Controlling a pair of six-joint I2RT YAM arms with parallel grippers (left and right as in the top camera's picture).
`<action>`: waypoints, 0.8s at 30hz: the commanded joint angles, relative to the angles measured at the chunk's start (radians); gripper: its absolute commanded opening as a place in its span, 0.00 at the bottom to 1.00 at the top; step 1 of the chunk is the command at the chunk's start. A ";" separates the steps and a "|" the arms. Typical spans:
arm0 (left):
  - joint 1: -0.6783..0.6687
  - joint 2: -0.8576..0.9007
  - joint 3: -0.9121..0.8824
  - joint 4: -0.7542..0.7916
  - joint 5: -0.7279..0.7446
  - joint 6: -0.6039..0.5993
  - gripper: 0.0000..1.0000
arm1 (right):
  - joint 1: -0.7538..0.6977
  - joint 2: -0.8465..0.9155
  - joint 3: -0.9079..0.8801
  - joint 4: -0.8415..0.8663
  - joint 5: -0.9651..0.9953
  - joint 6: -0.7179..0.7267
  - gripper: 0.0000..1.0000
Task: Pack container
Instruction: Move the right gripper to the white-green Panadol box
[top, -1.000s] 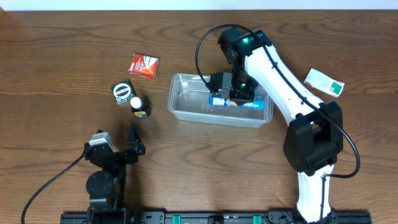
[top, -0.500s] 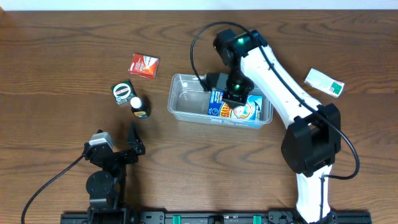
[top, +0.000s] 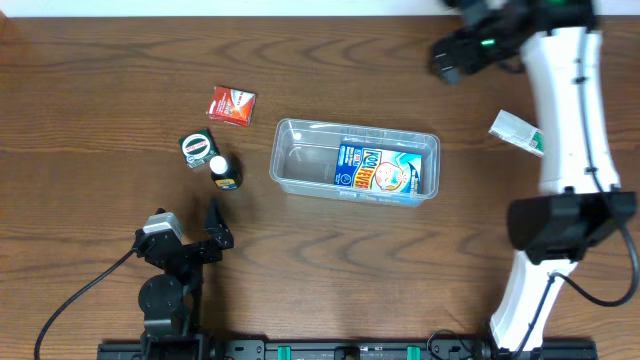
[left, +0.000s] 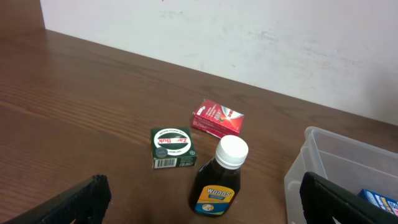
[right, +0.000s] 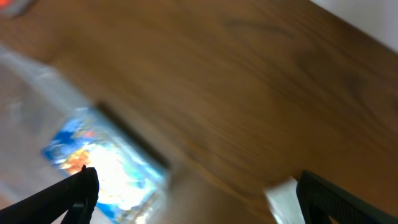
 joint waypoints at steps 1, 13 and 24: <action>0.004 0.000 -0.032 -0.017 -0.012 0.006 0.98 | -0.101 0.006 -0.015 0.004 -0.013 0.038 0.99; 0.004 0.000 -0.032 -0.018 -0.012 0.006 0.98 | -0.309 0.008 -0.322 0.140 0.086 0.309 0.99; 0.004 0.000 -0.032 -0.018 -0.012 0.006 0.98 | -0.357 0.008 -0.502 0.267 0.024 0.332 0.98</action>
